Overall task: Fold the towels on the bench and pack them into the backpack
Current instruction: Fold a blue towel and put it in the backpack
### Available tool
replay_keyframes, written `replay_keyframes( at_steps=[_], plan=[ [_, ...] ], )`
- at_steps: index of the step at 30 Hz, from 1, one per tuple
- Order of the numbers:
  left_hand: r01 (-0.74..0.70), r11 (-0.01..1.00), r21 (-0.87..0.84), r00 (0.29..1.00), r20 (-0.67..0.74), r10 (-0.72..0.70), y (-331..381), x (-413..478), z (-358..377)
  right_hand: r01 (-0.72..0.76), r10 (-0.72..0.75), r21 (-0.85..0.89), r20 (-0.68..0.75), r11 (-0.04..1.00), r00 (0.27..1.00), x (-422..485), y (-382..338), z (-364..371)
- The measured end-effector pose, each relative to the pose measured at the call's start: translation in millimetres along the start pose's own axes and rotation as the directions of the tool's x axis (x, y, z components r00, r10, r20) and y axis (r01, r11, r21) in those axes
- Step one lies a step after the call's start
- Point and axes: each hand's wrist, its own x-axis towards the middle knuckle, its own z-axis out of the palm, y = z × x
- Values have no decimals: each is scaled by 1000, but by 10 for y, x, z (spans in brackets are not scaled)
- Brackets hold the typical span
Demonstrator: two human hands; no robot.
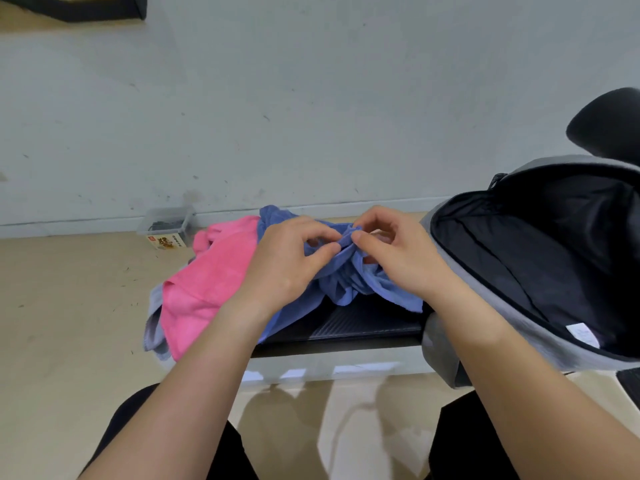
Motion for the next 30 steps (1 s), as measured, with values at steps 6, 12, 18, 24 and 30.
replay_keyframes(
  at_steps=[6,12,18,24,30],
  plan=[
    [140,977,-159,985,-76,-153,462,255,-126,134,-101,-306,124,943,987,269,-627,-421],
    [39,996,-81,999,16,-38,843,534,-425,236,-118,-522,249,820,961,352,-1373,-819],
    [24,981,-191,999,-16,-28,925,576,-531,253,-173,-662,185,706,967,322,-1747,-1083],
    [97,995,-14,992,-82,-97,906,559,-677,253,-236,-661,116,707,965,303,-1925,-1067],
    [268,962,-47,962,-43,-270,800,538,-876,216,-229,-680,72,700,971,340,-1994,-996]
  ],
)
